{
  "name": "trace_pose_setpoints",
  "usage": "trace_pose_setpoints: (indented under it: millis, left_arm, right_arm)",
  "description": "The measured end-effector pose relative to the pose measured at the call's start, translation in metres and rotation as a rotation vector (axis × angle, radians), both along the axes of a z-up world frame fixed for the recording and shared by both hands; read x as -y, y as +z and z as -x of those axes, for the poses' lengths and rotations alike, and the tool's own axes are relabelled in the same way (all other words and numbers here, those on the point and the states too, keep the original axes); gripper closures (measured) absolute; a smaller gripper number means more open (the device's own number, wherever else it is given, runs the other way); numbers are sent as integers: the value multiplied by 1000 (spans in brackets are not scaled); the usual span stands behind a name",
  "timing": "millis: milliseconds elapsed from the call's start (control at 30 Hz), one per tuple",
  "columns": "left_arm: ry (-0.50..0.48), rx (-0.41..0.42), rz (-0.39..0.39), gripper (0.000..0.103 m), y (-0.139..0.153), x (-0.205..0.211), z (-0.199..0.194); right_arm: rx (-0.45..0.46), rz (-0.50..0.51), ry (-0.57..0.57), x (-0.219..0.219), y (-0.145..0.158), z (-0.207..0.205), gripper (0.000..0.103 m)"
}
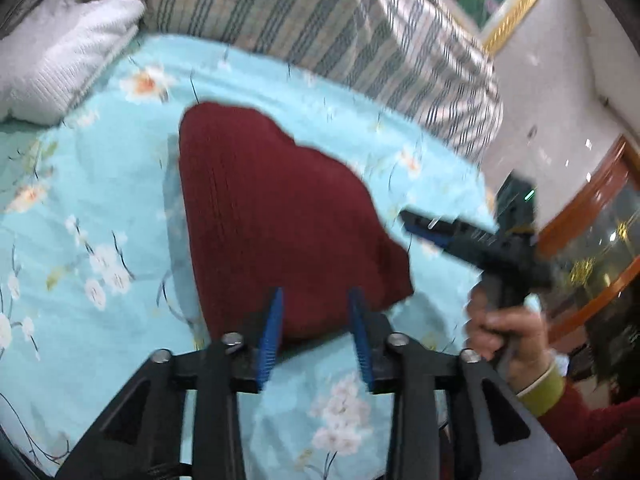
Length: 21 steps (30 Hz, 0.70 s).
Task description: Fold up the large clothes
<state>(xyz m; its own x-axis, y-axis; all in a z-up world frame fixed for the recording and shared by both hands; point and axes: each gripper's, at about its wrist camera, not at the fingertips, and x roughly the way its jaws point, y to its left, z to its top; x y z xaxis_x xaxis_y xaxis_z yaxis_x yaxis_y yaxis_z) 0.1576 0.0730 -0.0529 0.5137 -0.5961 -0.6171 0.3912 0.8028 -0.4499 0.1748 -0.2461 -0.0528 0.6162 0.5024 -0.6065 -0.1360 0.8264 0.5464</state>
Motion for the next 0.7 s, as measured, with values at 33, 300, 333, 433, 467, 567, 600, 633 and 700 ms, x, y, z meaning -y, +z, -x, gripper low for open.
trace_pose_setpoints:
  millis: [33,300,333,433,467,567,600,633,700]
  left_arm:
    - [16,0,3,59,2,-2,-3]
    - [128,-117,-128,57,-40,7,-48]
    - [125,-119,-156,52,-45,11,-49]
    - [115,-131,-191,50,-59,18,-49]
    - [115,-130,-192,50,-60,19,-49]
    - [116,-136,-181,50,-62,17,-50]
    - [115,-136,-180,50,-62,13,-49]
    - [115,-137,-180,50,-63,13,-49]
    - [117,-135,-187,50,-62,14,-48]
  right_arm:
    - [-14,-6,0,0,-3,-7,58]
    - [-77,-13,39,-19,-25,-40,94]
    - [-73,5,28,-19,-25,-39,94]
    - [-121,36,51,-22,-38,-45,93]
    - [-117,40,46,-20,-36,-45,92]
    - [-32,119,-22,-18,-6,-29,87]
    - [21,132,-21,-19,6,-21,87]
    - [63,130,1,-23,17,-17,87]
    - [68,124,82,-37,22,-15,87]
